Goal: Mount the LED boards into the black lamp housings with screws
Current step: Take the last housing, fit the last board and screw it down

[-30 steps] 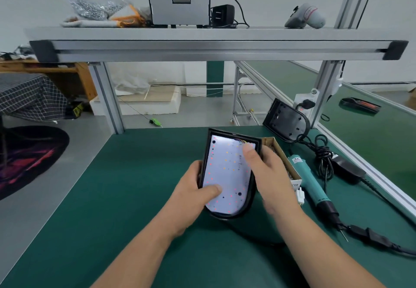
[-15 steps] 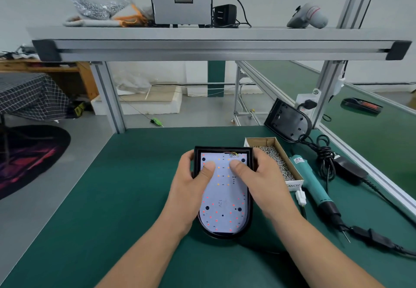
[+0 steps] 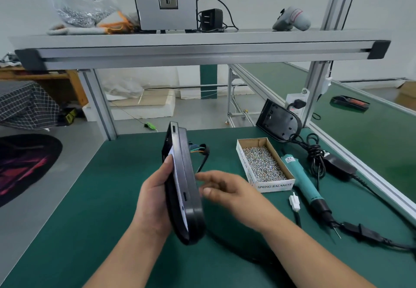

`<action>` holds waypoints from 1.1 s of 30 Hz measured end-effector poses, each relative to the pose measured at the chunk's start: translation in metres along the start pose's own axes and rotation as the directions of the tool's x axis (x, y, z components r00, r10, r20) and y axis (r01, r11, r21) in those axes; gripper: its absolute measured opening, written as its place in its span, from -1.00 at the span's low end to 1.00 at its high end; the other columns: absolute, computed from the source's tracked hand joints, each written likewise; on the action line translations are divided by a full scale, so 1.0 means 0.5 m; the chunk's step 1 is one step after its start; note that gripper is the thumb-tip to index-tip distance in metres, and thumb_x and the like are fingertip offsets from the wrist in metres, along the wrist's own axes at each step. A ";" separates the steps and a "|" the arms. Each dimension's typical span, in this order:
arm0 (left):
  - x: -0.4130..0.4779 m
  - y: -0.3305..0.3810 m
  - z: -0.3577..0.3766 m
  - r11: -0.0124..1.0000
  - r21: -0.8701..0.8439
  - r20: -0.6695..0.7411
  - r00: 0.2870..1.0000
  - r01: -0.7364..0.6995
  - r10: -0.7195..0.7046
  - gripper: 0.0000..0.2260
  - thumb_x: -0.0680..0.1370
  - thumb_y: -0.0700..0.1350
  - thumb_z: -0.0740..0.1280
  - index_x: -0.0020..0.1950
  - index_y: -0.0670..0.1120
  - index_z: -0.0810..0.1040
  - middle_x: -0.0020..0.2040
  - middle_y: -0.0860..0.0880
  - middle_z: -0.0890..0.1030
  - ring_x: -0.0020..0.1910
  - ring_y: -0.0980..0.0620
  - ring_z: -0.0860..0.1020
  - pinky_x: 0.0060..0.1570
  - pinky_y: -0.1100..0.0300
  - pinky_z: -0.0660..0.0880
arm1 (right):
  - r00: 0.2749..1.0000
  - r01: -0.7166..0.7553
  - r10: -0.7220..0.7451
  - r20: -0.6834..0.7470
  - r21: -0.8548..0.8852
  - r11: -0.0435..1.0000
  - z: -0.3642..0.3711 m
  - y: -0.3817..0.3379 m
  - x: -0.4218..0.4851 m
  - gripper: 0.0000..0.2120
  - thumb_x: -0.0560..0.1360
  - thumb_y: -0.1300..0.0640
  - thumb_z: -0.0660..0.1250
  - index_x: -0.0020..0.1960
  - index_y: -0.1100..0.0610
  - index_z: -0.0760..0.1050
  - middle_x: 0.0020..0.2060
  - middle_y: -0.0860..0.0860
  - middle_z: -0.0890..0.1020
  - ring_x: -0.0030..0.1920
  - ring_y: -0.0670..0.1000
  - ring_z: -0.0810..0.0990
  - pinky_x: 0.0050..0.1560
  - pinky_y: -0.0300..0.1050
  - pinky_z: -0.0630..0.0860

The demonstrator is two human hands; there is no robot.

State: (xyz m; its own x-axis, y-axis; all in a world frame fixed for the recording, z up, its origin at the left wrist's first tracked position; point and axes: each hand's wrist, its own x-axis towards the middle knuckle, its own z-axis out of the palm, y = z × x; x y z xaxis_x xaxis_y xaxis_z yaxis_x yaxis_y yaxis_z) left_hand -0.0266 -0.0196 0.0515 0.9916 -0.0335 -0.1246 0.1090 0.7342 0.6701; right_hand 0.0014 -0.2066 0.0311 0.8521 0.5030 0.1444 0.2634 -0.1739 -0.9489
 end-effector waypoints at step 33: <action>0.010 0.028 -0.027 0.965 -0.001 0.441 0.866 0.262 -0.235 -0.48 0.79 0.10 -0.05 0.42 -0.20 0.54 0.66 -0.27 0.19 0.57 -0.36 0.33 0.22 -0.13 0.60 | 0.938 0.170 -0.248 -0.244 -0.300 0.939 -0.013 -0.022 0.012 -0.84 0.60 0.19 0.33 -0.11 -0.02 0.45 -0.36 -0.09 0.56 -0.35 -0.07 0.56 -0.31 -0.07 0.52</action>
State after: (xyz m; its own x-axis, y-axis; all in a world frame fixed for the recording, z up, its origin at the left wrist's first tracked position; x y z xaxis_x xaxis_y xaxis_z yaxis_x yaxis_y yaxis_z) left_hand -0.0213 -0.0003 0.0503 0.8640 -0.5002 0.0574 0.3647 0.7003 0.6137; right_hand 0.0064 -0.2074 0.0442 0.8442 0.3077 0.4390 0.5276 -0.3320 -0.7819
